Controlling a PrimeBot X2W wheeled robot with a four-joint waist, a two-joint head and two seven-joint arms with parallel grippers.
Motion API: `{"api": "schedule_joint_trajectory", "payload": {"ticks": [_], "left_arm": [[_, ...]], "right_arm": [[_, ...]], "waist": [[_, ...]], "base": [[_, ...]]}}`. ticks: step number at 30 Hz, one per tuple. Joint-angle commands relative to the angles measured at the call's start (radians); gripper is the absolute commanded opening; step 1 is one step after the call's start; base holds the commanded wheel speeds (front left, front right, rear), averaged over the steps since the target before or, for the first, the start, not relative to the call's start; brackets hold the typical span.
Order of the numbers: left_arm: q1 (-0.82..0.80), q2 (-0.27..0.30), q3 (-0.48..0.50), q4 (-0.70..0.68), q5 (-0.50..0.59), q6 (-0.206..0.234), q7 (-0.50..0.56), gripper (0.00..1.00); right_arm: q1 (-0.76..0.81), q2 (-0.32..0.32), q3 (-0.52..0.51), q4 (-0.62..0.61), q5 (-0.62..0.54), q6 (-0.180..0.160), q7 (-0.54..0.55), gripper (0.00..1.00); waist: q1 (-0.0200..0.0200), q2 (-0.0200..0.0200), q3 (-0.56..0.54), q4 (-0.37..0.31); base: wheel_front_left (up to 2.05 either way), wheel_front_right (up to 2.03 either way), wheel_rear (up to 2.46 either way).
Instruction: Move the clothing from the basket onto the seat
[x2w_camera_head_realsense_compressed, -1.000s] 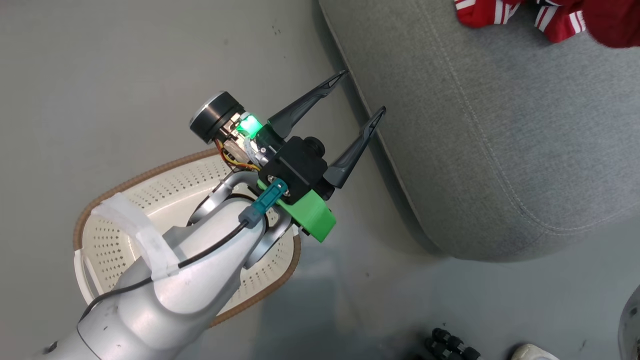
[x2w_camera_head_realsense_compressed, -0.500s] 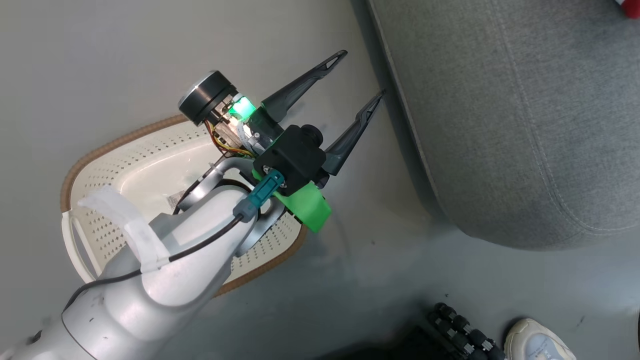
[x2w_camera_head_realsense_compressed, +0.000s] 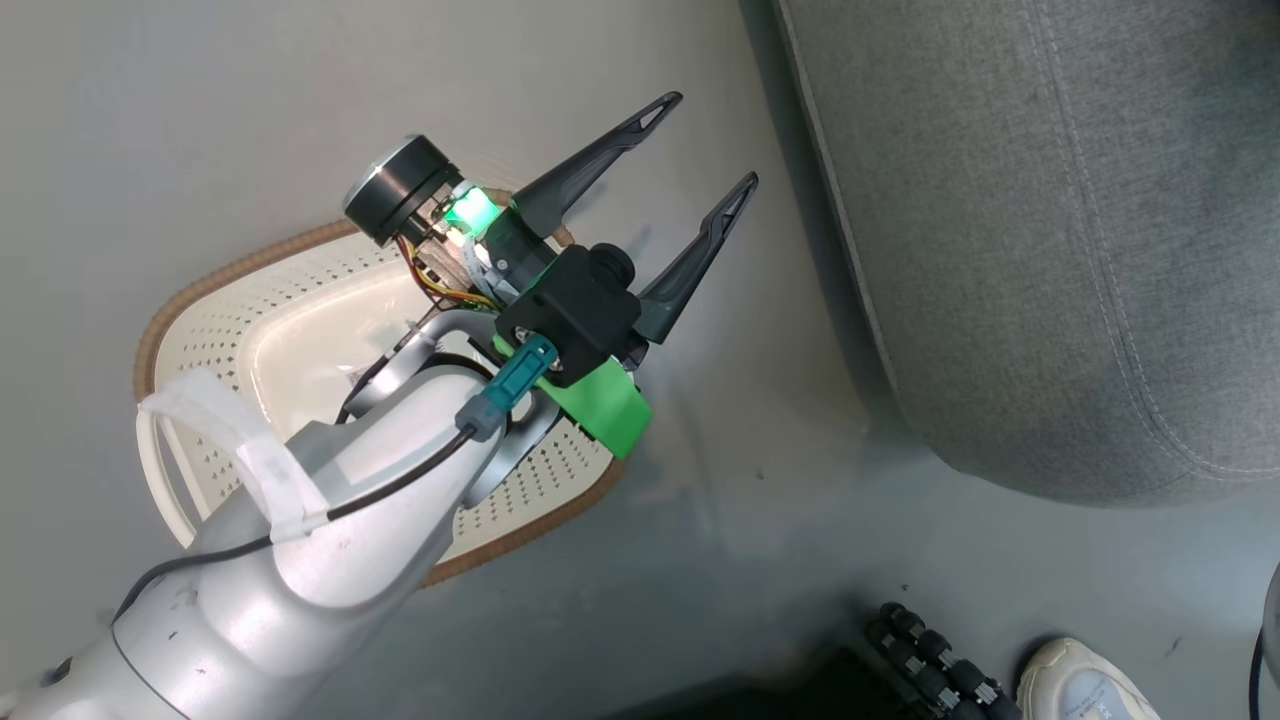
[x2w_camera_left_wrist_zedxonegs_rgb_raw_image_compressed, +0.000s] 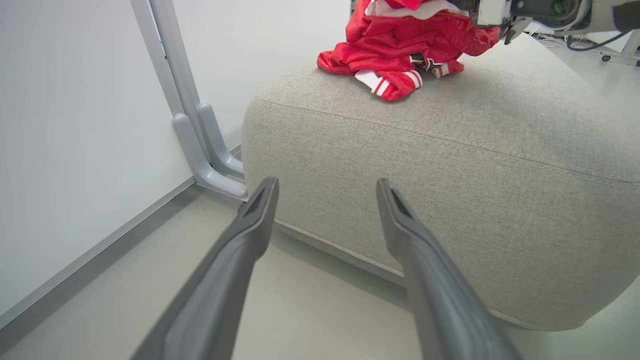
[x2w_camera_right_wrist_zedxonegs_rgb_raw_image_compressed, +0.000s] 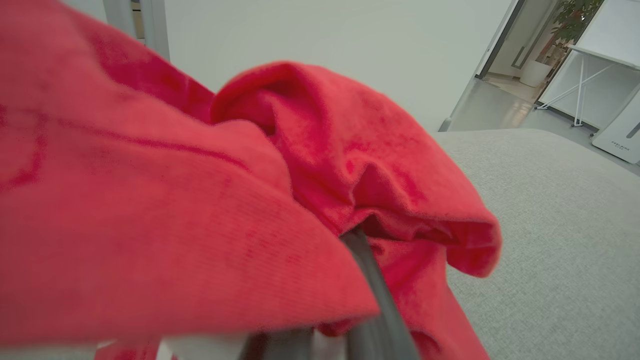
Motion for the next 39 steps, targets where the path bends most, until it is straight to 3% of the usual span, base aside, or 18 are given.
{"api": "schedule_joint_trajectory", "payload": {"ticks": [1, 2, 3, 4, 14, 23, 29, 39], "left_arm": [[-0.007, 0.008, 0.003, 0.004, -0.011, 0.006, -0.007, 1.00], [-0.002, 0.009, 0.003, 0.007, -0.013, 0.007, -0.009, 1.00], [0.003, 0.009, 0.003, 0.010, -0.015, 0.010, -0.012, 1.00], [0.008, 0.009, 0.004, 0.012, -0.017, 0.012, -0.014, 1.00], [0.085, -0.006, 0.010, 0.053, -0.057, 0.038, -0.056, 1.00], [0.180, -0.017, 0.044, 0.085, -0.107, 0.077, -0.089, 1.00], [0.265, -0.017, 0.109, 0.093, -0.151, 0.119, -0.100, 1.00], [0.430, -0.003, 0.307, 0.023, -0.147, 0.173, -0.100, 1.00]], "right_arm": [[0.023, 0.007, 0.002, 0.002, -0.006, -0.001, -0.003, 0.00], [0.029, 0.011, 0.002, -0.003, -0.005, -0.001, -0.003, 0.00], [0.038, 0.015, 0.001, -0.015, -0.002, -0.001, -0.003, 0.68], [0.049, 0.019, 0.001, -0.021, -0.002, -0.001, -0.003, 1.00], [0.237, 0.063, 0.062, -0.122, 0.006, -0.001, -0.003, 1.00], [0.433, 0.059, 0.139, -0.232, 0.033, -0.001, -0.003, 1.00], [0.543, 0.075, 0.187, -0.320, 0.068, -0.001, -0.003, 1.00], [0.638, 0.108, 0.278, -0.408, 0.087, -0.001, -0.003, 1.00]], "waist": [[-0.0001, 0.0082, -0.013, -0.004], [-0.0001, 0.0082, -0.020, -0.006], [-0.0001, 0.0082, -0.030, -0.008], [-0.0001, 0.0082, -0.039, -0.011], [-0.0001, 0.0082, -0.206, -0.045], [-0.0001, 0.0082, -0.356, -0.036], [-0.0001, 0.0082, -0.437, 0.005], [-0.0001, 0.0082, -0.528, 0.111]], "base": [[0.00, 0.00, 0.00], [0.00, 0.00, 0.00], [0.00, 0.00, 0.00], [0.00, 0.00, 0.00], [0.00, 0.00, 0.00], [0.00, 0.00, 0.00], [0.00, 0.00, 0.00], [0.00, 0.00, 0.00]]}}
